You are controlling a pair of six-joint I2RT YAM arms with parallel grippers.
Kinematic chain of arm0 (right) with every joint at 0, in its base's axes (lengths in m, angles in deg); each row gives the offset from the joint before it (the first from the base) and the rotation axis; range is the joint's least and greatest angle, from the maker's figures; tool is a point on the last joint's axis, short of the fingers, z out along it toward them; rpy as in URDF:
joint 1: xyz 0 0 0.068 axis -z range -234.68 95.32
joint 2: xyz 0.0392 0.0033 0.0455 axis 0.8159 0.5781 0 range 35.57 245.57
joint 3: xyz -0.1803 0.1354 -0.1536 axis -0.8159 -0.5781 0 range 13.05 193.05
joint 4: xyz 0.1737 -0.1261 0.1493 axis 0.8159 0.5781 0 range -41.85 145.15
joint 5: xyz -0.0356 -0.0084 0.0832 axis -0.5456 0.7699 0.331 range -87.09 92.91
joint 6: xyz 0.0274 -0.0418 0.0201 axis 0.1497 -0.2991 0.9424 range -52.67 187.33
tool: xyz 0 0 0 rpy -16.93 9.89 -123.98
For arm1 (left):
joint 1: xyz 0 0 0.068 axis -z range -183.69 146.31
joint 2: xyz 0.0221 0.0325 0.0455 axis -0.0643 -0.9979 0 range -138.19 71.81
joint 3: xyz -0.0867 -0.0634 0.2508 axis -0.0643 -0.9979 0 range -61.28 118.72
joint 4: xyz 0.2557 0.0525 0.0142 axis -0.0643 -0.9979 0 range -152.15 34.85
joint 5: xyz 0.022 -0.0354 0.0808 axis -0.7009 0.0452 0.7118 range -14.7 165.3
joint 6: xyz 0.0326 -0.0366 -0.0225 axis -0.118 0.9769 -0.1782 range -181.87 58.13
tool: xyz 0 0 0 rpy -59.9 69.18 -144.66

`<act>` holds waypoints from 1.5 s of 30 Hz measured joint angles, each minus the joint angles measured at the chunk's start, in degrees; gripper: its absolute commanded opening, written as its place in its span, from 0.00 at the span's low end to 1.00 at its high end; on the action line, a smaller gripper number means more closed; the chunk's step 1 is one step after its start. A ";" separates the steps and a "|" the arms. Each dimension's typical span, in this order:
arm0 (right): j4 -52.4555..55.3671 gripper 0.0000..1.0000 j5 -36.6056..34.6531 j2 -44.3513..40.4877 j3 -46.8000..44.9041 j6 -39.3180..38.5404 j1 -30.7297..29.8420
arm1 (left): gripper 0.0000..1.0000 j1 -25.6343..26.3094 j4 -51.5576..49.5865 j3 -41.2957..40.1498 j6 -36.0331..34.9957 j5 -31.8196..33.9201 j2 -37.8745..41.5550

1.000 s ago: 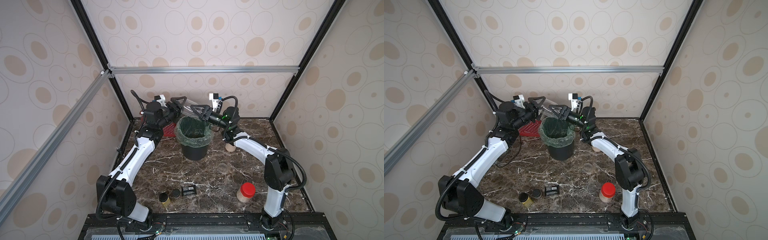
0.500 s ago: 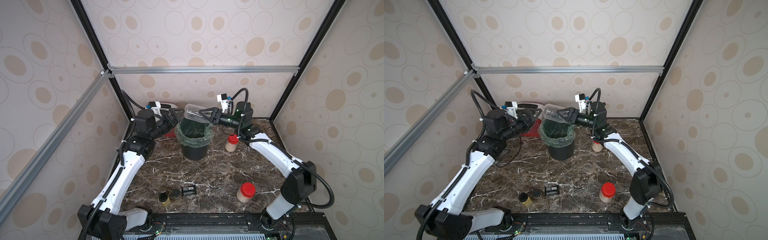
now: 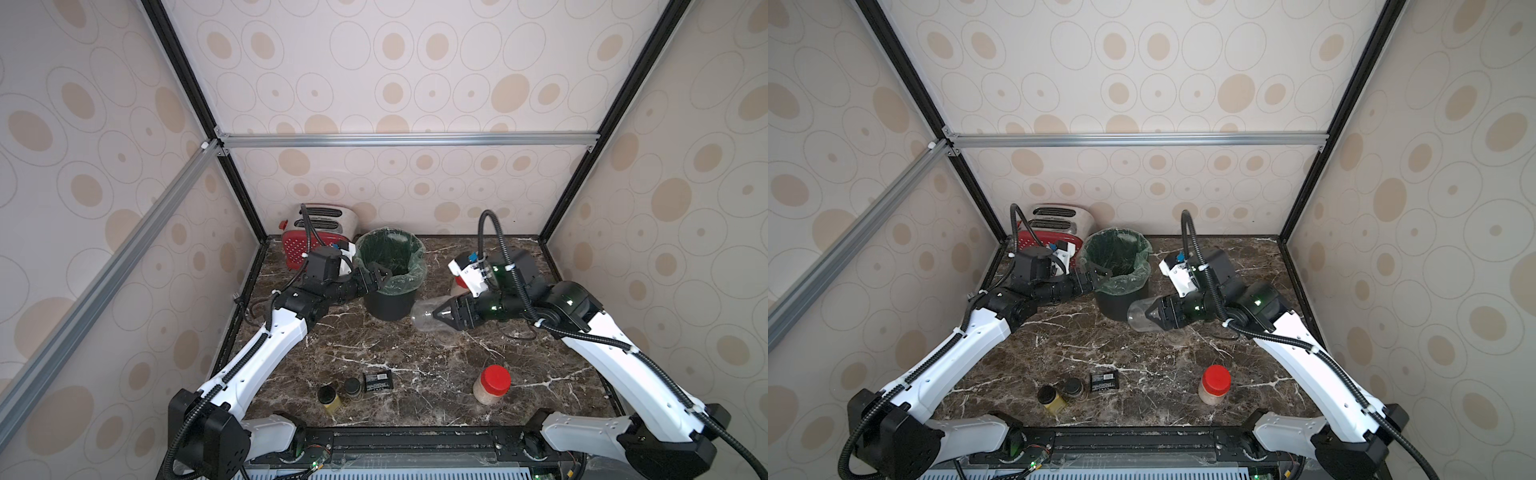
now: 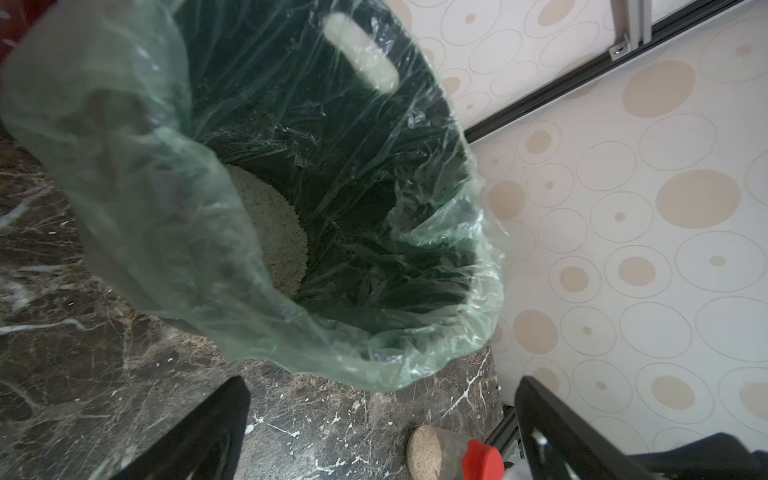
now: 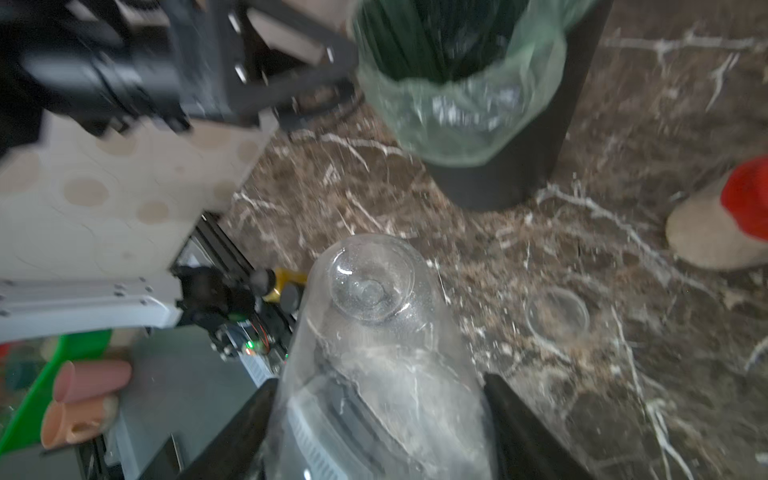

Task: Empty expired oatmeal from jars
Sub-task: Place the jar at the center of the board, then move the trash bin to the center of the board.

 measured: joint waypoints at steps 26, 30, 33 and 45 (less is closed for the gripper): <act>5.75 0.69 -13.60 23.93 -4.20 -4.50 -1.97 | 0.99 -0.04 4.74 -0.92 0.20 -1.20 -5.05; 4.81 0.73 -14.05 25.35 -4.46 -5.01 -1.79 | 0.99 -0.04 4.87 -1.14 0.33 -1.44 -5.05; 4.31 0.77 -14.43 25.94 -4.57 -5.22 -1.66 | 0.99 -0.04 5.20 -1.29 0.44 -1.53 -5.05; 2.84 0.94 -14.95 27.78 -4.68 -5.70 -1.55 | 0.99 -0.04 5.97 -1.97 0.57 -1.57 -5.05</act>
